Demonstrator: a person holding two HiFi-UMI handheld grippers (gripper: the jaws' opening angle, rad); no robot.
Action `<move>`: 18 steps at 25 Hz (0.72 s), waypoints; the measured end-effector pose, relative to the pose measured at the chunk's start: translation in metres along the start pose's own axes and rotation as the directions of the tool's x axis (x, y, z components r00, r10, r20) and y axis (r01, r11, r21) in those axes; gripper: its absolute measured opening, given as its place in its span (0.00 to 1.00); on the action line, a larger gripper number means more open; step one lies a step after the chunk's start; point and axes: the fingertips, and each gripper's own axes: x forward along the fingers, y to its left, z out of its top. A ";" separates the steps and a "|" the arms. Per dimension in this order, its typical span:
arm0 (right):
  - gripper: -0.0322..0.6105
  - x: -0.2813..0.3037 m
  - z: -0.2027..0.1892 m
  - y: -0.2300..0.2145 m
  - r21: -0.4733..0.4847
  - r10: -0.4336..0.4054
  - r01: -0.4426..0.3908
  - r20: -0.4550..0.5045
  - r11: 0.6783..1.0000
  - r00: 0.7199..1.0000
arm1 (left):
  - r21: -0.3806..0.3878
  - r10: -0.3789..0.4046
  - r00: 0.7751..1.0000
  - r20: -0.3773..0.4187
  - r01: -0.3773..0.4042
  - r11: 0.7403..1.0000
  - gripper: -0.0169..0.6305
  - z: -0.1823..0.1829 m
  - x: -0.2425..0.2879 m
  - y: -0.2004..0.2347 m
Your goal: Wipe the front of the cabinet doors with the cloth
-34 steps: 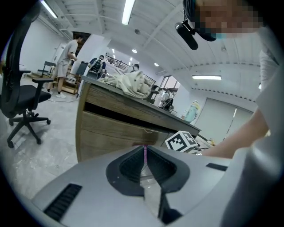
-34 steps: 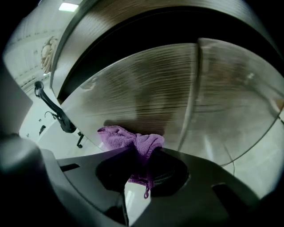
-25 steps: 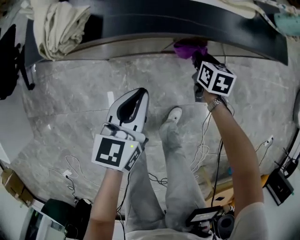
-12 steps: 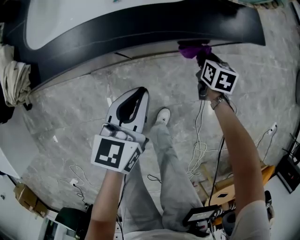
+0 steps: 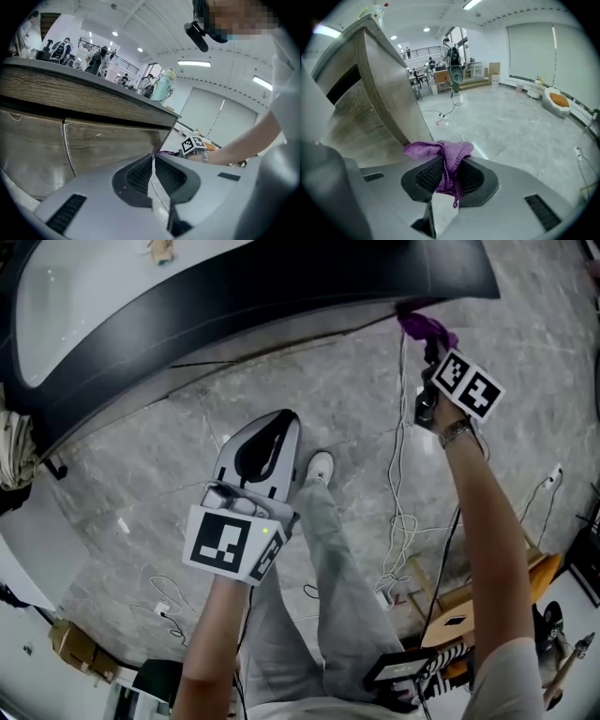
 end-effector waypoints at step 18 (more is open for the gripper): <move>0.19 -0.066 -0.142 0.155 -0.232 0.074 -0.107 -0.146 0.967 0.987 | -0.074 0.036 0.998 0.042 -0.033 0.997 0.06 -0.026 -0.113 0.085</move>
